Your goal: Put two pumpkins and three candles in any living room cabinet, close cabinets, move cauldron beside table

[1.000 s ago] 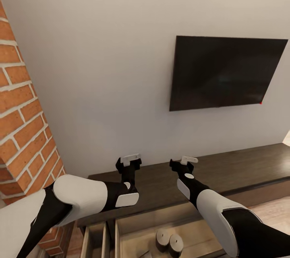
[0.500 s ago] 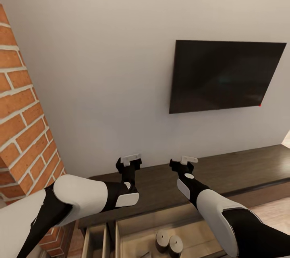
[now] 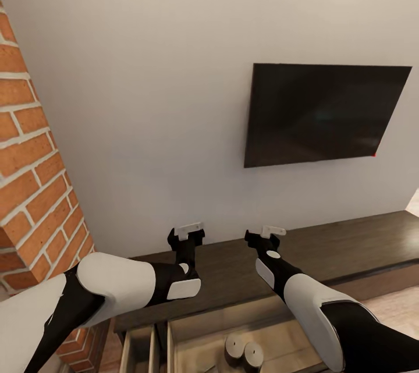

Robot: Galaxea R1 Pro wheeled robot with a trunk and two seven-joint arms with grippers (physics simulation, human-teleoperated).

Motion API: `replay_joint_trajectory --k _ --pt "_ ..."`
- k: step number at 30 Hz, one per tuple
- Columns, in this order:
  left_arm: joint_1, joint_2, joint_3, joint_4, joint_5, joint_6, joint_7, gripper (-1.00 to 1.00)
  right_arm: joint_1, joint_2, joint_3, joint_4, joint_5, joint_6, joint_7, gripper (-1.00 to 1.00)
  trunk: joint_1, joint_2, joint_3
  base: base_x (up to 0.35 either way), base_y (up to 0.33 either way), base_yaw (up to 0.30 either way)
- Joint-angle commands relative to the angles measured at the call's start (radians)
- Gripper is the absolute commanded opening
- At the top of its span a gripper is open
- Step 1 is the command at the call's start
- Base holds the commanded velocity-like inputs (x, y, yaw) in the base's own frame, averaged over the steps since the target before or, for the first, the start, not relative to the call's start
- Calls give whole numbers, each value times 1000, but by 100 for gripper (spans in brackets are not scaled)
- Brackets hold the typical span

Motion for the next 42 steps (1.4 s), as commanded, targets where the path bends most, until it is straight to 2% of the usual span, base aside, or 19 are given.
replay_joint_trajectory --k 1,6,19,25,27,30,33,35,36,37,38,39,42 --pt "-2 -1 -7 -2 0 -4 7 100 -1 0 5 1 -10 -5 -2 100 0 -1 -1 0 0 0" --pt "-2 -1 -7 -2 0 -8 7 100 -1 1 4 1 -13 -20 -1 100 0 -1 -1 -77 -3 0" --pt "-2 -1 -7 -2 0 -11 7 100 -1 1 4 9 -14 -46 0 100 0 -1 -1 -302 -1 0" --pt "-1 -1 -10 -22 -1 -117 24 100 -1 2 5 66 -13 -167 0 100 0 -1 -1 -74 0 0" --pt "3 -3 -11 -28 -12 -160 58 100 -1 3 4 88 -13 -213 -1 100 0 -1 -1 -14 0 0" --pt "12 -8 -12 -30 -41 -182 84 100 -1 3 4 102 -14 -249 -2 100 0 -1 -1 -6 0 0" --pt "24 -15 -13 -31 -97 -194 129 100 -1 4 4 115 -18 -290 -2 100 0 -1 -1 -2 0 0" --pt "34 -19 -13 -30 -149 -198 178 100 -1 4 4 126 -19 -316 -3 100 0 -1 -1 0 0 0" --pt "43 -19 -13 -30 -196 -199 221 100 -1 4 4 134 -20 -336 -3 100 0 -1 -1 0 0 0" --pt "53 -19 -13 -30 -260 -203 277 100 -1 4 4 141 -21 -362 -3 100 0 -1 -1 0 0 0" --pt "65 -19 -13 -30 -338 -206 345 100 0 4 4 146 -21 -390 -3 100 0 -1 -1 0 0 0" --pt "79 -19 -13 -30 -429 -208 424 100 1 7 4 149 -22 -416 -3 100 0 -1 -1 0 0 0" --pt "132 -19 -13 -31 -732 -210 688 100 7 14 4 154 -22 -479 -3 100 0 -1 -1 0 0 0"
